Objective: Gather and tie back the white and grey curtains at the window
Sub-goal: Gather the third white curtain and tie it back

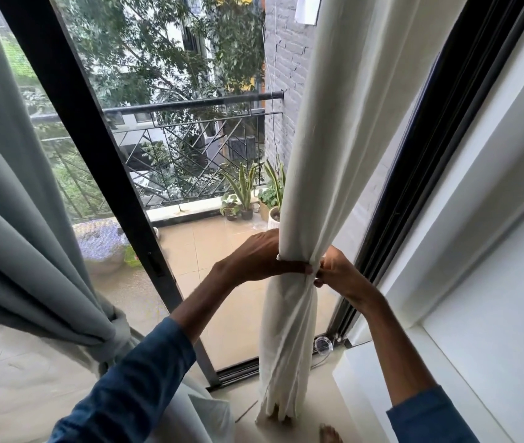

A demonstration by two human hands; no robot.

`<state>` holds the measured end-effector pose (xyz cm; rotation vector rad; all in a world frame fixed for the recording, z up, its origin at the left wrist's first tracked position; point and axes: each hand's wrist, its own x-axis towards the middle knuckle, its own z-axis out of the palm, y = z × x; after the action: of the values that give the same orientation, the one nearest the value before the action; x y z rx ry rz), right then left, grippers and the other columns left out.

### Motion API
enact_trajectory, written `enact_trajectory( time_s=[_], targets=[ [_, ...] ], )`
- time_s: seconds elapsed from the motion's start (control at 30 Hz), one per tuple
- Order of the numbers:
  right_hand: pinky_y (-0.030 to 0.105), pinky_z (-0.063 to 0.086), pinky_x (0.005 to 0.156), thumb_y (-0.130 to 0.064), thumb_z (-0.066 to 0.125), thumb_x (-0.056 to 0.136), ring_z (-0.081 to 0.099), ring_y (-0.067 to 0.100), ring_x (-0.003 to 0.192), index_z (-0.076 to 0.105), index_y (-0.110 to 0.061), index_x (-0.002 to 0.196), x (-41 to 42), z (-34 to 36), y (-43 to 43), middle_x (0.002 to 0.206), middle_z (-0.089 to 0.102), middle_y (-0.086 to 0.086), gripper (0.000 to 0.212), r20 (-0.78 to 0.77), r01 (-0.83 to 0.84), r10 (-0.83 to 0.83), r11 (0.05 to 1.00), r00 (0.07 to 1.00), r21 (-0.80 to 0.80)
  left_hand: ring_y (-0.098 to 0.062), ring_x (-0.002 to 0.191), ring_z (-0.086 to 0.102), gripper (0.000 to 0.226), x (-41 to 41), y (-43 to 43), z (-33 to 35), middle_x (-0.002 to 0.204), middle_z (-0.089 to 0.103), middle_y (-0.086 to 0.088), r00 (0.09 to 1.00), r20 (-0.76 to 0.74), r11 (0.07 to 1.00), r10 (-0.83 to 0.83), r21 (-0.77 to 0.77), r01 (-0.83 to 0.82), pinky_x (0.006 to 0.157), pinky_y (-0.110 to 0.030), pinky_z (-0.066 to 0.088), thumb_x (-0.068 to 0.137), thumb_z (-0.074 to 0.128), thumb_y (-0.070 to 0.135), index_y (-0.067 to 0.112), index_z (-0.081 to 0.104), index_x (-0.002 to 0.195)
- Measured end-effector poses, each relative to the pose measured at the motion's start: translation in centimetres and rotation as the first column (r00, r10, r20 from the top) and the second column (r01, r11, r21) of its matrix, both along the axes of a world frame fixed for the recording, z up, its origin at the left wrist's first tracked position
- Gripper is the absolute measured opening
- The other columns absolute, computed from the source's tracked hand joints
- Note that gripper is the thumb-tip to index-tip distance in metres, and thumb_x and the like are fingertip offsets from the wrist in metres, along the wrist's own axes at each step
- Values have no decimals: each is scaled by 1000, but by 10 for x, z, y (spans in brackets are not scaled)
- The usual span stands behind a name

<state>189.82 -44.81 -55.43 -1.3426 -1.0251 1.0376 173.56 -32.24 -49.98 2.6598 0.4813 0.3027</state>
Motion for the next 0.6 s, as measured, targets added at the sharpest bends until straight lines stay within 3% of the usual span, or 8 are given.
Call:
enact_trajectory(
  time_s=[0.13, 0.23, 0.27, 0.33, 0.37, 0.4, 0.53, 0.6],
  targets=[
    [24, 40, 45, -26, 80, 65, 51, 12, 52, 59, -12, 101, 4, 4, 2, 63, 68, -2, 44, 51, 127, -127, 992, 991, -1, -32, 80, 63, 63, 5, -1, 0, 98, 72, -9, 999, 45, 982, 28, 186, -36, 65, -36, 48, 80, 61, 73, 14, 64, 102],
    [28, 52, 52, -5, 74, 79, 62, 13, 58, 65, -9, 95, 4, -7, 5, 71, 73, 0, 19, 41, 326, -327, 945, 944, 35, -35, 65, 59, 57, 8, -6, -1, 75, 70, -12, 995, -17, 980, 97, 179, -92, 54, -35, 38, 89, 54, 68, 11, 55, 79],
    [29, 55, 55, -3, 74, 80, 66, 12, 61, 66, -10, 95, 0, -11, 4, 75, 74, 0, 18, 42, 431, -434, 900, 900, 63, -36, 63, 56, 55, 8, -7, -2, 73, 68, -14, 992, -28, 979, 124, 166, -118, 54, -34, 34, 92, 52, 65, 12, 49, 74],
    [32, 59, 64, -7, 77, 78, 71, 10, 71, 66, -15, 94, -17, -20, -3, 82, 75, -3, 21, 148, 649, -671, 741, 727, 174, -38, 64, 55, 54, 9, -8, -4, 75, 67, -19, 984, -18, 974, 175, 148, -170, 56, -35, 32, 96, 48, 59, 14, 40, 69],
    [34, 60, 66, -5, 77, 77, 71, 10, 74, 66, -17, 91, -29, -22, -9, 83, 74, -4, 21, 190, 702, -742, 670, 643, 239, -38, 65, 55, 54, 9, -7, -5, 76, 66, -21, 979, -15, 970, 203, 140, -199, 57, -36, 33, 98, 46, 57, 15, 37, 66],
    [36, 60, 67, -3, 77, 78, 71, 11, 74, 66, -17, 88, -42, -23, -15, 82, 73, -5, 21, 198, 707, -762, 647, 617, 285, -38, 65, 54, 54, 9, -7, -5, 76, 65, -21, 973, -13, 965, 231, 132, -227, 58, -36, 34, 100, 43, 56, 16, 34, 64],
    [33, 61, 72, -10, 81, 80, 74, 14, 82, 67, -17, 96, -86, -10, -24, 89, 75, -2, 22, 176, 453, -494, 861, 851, 230, -33, 60, 48, 43, 14, -8, -7, 71, 57, -12, 954, 21, 949, 300, 89, -301, 57, -34, 37, 103, 39, 49, 15, 41, 76],
    [26, 60, 72, -15, 87, 76, 74, 10, 87, 63, -16, 106, -97, -7, -23, 97, 74, -3, 38, 148, 393, -424, 898, 893, 198, -36, 63, 54, 38, 16, -9, -9, 74, 59, -13, 947, 42, 939, 319, 119, -322, 56, -36, 40, 103, 39, 47, 15, 43, 82]
  ],
)
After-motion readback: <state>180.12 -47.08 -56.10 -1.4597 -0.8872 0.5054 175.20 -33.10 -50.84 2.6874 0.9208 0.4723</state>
